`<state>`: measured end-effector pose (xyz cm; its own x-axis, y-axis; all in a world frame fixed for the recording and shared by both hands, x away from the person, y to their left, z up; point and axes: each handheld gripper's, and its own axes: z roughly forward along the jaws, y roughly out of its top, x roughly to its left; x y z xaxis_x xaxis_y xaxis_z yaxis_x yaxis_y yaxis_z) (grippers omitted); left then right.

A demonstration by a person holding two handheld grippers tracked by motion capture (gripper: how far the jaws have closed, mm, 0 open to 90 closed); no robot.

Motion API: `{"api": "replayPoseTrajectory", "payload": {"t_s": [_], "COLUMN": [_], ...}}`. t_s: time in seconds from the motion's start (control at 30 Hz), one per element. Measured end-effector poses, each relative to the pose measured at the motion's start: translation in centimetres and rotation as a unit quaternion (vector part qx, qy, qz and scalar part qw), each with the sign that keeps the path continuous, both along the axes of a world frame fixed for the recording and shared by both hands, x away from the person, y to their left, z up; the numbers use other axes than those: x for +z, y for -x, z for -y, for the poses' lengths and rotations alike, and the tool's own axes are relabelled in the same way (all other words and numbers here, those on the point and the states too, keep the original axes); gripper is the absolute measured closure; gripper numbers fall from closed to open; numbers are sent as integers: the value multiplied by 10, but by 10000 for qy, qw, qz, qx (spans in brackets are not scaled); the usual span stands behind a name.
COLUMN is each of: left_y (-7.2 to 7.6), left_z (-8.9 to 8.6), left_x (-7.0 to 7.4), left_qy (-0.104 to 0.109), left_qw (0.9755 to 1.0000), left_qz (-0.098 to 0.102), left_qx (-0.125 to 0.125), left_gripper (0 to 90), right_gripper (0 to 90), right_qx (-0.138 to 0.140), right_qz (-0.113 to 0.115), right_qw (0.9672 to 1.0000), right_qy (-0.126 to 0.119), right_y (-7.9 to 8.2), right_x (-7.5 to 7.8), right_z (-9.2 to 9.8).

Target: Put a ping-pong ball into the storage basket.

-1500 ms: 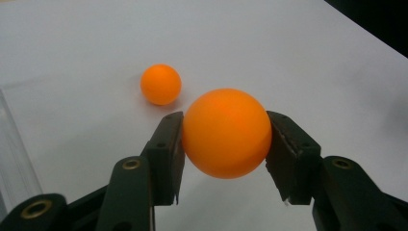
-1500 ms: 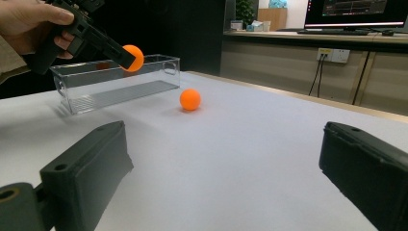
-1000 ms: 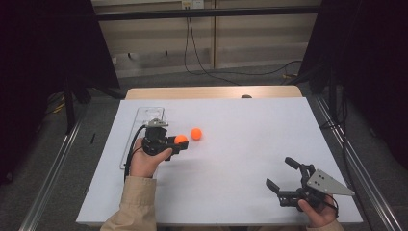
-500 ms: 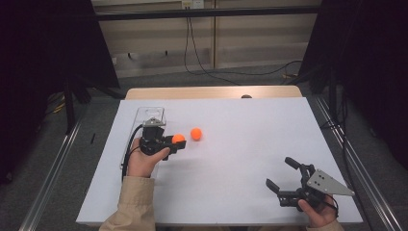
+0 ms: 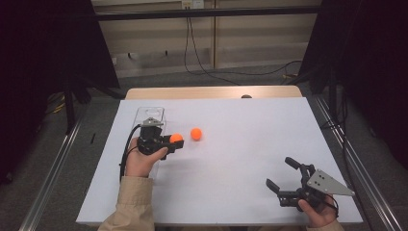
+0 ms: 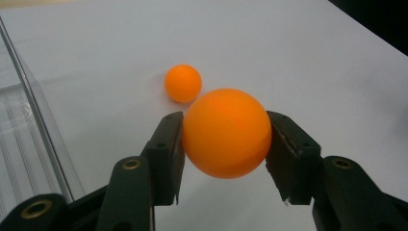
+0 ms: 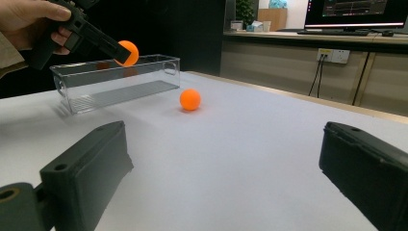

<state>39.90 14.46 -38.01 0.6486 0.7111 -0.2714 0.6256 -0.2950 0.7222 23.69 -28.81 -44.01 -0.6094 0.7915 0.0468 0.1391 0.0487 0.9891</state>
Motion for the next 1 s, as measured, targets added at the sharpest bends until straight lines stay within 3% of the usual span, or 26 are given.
{"api": "replayPoseTrajectory", "payload": {"t_s": [1.0], "left_y": [-1], "left_z": [-16], "left_x": [4], "left_qy": [40], "left_qw": [9997], "left_qz": [47], "left_qx": [231], "left_gripper": [508], "right_gripper": [27], "right_qx": [7], "right_qz": [2], "right_qw": [10000], "right_qy": [8], "right_y": [0], "right_x": [0], "right_z": [0]}}
